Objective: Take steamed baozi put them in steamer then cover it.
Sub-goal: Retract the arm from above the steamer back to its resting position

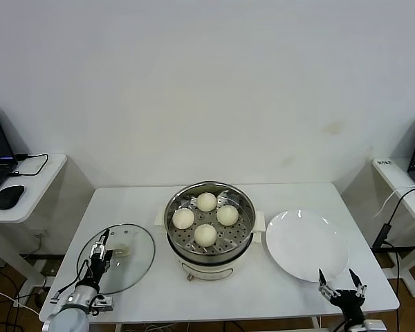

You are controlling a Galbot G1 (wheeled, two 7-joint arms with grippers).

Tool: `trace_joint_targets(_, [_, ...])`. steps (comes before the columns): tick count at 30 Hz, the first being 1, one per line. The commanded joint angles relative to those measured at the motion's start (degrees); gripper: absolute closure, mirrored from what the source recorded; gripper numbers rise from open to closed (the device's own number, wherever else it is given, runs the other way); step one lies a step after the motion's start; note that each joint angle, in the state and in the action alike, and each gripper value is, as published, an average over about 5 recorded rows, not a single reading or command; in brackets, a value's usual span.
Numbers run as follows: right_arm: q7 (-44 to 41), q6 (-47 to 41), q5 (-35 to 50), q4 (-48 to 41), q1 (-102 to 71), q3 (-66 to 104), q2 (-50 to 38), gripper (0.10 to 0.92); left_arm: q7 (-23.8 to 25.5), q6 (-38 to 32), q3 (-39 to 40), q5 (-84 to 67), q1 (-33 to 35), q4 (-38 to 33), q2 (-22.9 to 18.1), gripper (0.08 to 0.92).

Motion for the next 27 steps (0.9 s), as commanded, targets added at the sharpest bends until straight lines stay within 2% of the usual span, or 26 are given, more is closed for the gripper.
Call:
trace_joint_targets(1, [-0.18,-0.12,-0.95,0.27,-0.45,-0.06,0.11,0.203,-0.13,-0.93,0.46,-1.57,-3.48,3.92,-0.03,0.177])
trace_joint_targets(4, [-0.27,-0.08,-1.08,0.01,-0.40,-0.09,0.06,0.203,0.01,-1.39,0.67,-2.63,-3.50,4.28,0.11,0.179])
trace_joint_targets(7, [-0.36,-0.03,-1.24,-0.11,-0.37,-0.24,0.10,0.203,0.05,-1.83,0.75,-3.28,-3.55,4.83,0.13,0.225])
trace_joint_targets(21, [-0.70,0.44,-2.25,0.19,-0.88,-0.74,0.50,0.203,-1.45,-4.38,0.60,-5.00,-4.02,7.80,-0.25,0.632])
trace_joint_targets(27, [-0.98,0.29,-2.52,0.92,-1.24,-1.22,0.67,0.203,-3.18,-4.14,-0.27,-4.88,-2.05,3.72,-0.11,0.803])
